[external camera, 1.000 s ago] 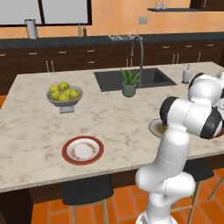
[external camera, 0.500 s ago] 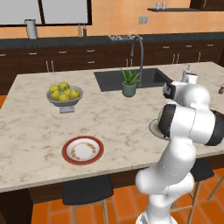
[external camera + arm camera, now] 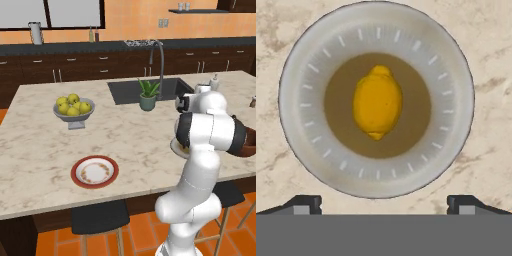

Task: Pick the chicken drumstick and lemon from their plates and place them in the bowl. Then put the bowl in the fridge.

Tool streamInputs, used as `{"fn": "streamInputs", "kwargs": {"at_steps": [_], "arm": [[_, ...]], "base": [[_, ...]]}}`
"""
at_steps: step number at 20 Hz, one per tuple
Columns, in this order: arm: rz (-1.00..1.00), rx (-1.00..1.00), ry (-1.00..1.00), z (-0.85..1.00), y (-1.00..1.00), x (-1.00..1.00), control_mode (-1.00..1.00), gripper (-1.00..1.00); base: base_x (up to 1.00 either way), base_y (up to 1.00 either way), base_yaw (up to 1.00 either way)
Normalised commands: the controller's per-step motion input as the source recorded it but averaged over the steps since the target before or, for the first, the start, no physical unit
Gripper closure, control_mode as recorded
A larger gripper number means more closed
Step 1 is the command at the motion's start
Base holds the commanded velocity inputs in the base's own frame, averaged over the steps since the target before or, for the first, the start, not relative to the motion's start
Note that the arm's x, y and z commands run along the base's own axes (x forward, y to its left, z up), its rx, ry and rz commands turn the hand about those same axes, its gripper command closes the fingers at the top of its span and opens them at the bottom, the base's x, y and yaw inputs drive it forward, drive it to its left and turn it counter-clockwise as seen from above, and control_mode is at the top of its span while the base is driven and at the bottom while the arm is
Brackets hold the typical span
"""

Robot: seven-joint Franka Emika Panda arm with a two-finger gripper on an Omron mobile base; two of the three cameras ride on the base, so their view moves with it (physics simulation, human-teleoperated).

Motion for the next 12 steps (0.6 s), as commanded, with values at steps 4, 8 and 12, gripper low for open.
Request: {"fn": "streamInputs", "kwargs": {"at_steps": [4, 8, 12], "arm": [[0.07, 0.0, -0.03, -0.43, 0.0, 0.33, -1.0, -1.0], [0.08, 0.0, -0.09, -0.48, 0.0, 0.11, -1.0, -1.0], [0.1, 0.0, -0.02, -0.31, -0.28, 0.17, -1.0, -1.0]], "base": [[0.0, 0.0, 0.0], [0.0, 0.0, 0.0], [0.0, 0.0, 0.0]]}}
